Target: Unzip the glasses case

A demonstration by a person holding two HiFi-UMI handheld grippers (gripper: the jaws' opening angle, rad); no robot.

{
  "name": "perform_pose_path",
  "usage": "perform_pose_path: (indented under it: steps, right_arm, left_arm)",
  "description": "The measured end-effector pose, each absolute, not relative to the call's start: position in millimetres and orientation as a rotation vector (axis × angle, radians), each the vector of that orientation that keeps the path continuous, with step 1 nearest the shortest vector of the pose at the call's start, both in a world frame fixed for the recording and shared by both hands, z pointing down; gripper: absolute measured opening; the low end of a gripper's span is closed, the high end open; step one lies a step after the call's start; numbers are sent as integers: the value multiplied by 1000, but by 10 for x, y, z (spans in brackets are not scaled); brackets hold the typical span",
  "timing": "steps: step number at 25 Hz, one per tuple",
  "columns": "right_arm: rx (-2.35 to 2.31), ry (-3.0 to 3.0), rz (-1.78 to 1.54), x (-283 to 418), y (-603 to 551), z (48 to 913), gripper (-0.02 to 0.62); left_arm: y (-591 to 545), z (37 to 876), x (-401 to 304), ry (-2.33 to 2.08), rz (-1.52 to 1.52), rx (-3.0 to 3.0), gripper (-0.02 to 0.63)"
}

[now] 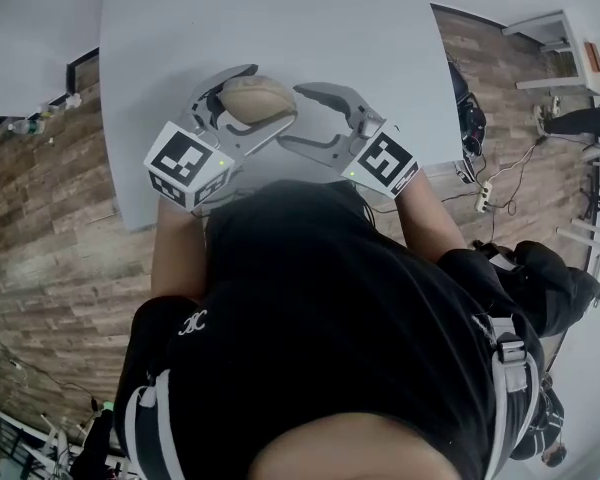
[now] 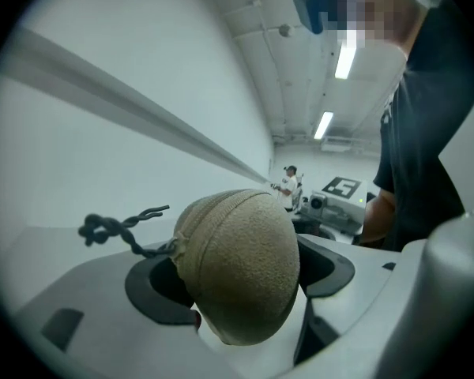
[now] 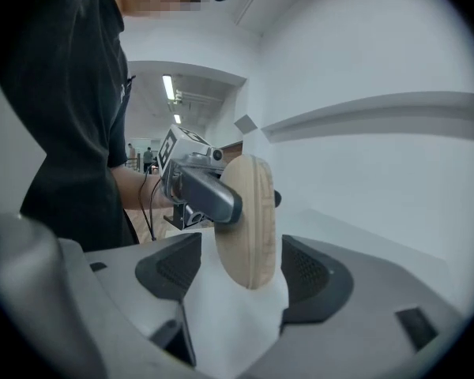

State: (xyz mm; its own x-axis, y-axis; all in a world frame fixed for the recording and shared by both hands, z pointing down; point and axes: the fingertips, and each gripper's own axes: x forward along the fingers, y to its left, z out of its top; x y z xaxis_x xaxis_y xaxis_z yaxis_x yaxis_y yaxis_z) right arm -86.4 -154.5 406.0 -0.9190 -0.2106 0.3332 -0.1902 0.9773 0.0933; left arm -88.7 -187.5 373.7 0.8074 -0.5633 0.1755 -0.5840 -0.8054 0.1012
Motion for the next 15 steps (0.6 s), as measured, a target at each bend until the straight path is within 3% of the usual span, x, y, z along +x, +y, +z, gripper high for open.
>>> perform_pose_path:
  steps: [6, 10, 11, 13, 15]
  right_arm:
    - [378, -2893, 82, -648, -1713, 3667, 320]
    - [234, -2872, -80, -873, -1689, 3410, 315]
    - [188, -2836, -164, -939, -1677, 3384, 294]
    - [154, -2751, -298, -1048, -1682, 3371, 144]
    - [115, -2694, -346, -1147, -1657, 3402, 120]
  left_arm:
    - [-1907, 4015, -899, -1060, 686, 2902, 371]
    - [-1849, 4215, -863, -1055, 947, 2915, 371]
    - [-1840, 4266, -849, -1053, 1021, 2912, 371]
    - [-1825, 4350, -818, -1051, 1148, 2897, 371]
    - [-1810, 4395, -778, -1042, 1212, 2878, 371]
